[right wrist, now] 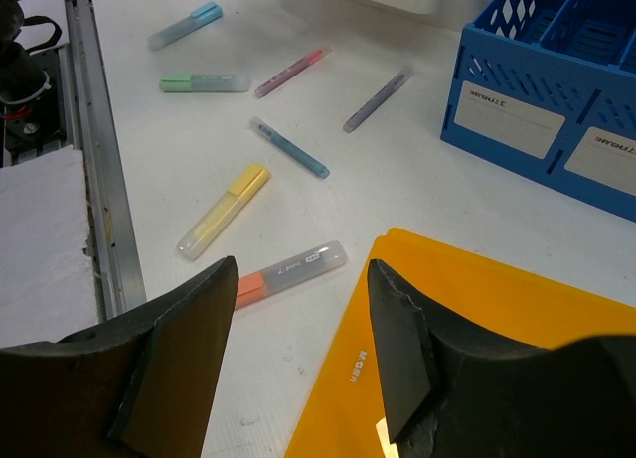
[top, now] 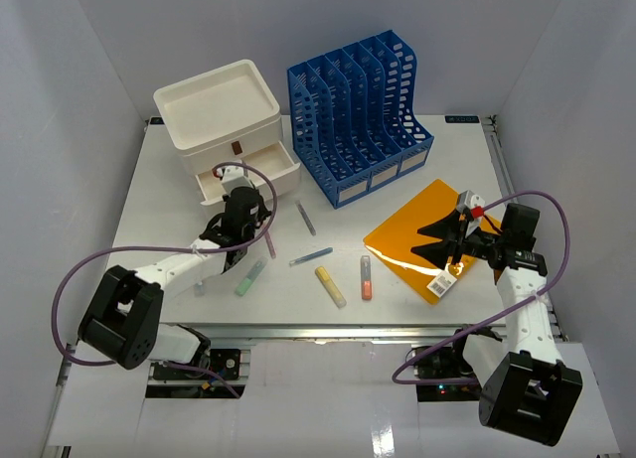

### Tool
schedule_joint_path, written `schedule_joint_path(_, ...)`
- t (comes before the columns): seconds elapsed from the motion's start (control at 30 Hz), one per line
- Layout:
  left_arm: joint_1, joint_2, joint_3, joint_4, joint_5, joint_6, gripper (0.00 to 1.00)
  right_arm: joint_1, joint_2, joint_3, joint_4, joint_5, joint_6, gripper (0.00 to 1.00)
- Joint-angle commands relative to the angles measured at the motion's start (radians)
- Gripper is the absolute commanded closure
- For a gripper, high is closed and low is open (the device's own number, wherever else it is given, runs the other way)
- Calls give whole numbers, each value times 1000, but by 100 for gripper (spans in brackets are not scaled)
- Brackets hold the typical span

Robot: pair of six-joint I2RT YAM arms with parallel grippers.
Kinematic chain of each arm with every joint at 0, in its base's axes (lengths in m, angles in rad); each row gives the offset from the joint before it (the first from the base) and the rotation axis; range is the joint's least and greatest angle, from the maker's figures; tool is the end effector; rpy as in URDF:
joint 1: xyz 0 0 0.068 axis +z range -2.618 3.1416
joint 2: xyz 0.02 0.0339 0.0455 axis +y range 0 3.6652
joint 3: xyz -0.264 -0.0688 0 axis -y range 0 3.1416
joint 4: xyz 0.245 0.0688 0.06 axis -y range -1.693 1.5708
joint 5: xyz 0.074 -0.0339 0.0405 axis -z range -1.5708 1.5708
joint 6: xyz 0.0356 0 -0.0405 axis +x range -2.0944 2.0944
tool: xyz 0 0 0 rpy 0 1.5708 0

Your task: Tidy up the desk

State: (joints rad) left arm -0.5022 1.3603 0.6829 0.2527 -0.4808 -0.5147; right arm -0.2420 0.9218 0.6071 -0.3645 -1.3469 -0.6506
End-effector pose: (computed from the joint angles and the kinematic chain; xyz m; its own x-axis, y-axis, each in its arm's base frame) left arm 0.2617 -0.1249 0.2214 -0.3426 -0.3098 -0.8869 -0.1278 0.9507 -0.2827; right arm 0.1789 -0.0084 0.2536 -0.0714 -0.1209 -0.9901 -0.9131 0.4074 0.0161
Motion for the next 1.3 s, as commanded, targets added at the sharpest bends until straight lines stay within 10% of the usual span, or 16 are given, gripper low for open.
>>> schedule_joint_path(0.0, -2, -40, 12, -27, 18, -51, 75, -5, -5, 6, 11, 11, 23, 37)
schedule_joint_path(0.1, -1, -37, 35, -50, 30, -49, 39, -3, -12, 3, 3, 28, 20, 33)
schedule_joint_path(0.2, -1, -50, 57, -80, 76, -30, 25, 0, -24, 5, -4, 60, 27, 27)
schedule_joint_path(0.5, -2, -270, -12, -152, 465, 63, 8, 222, 41, 123, -202, 436, -38, 3)
schedule_joint_path(0.8, 1, -539, -102, -450, 770, -8, 6, 546, 139, 189, -140, 855, 174, 2)
schedule_joint_path(1.27, -4, -941, -214, -686, 700, -257, 2, 933, 377, 297, -66, 1249, 615, 10)
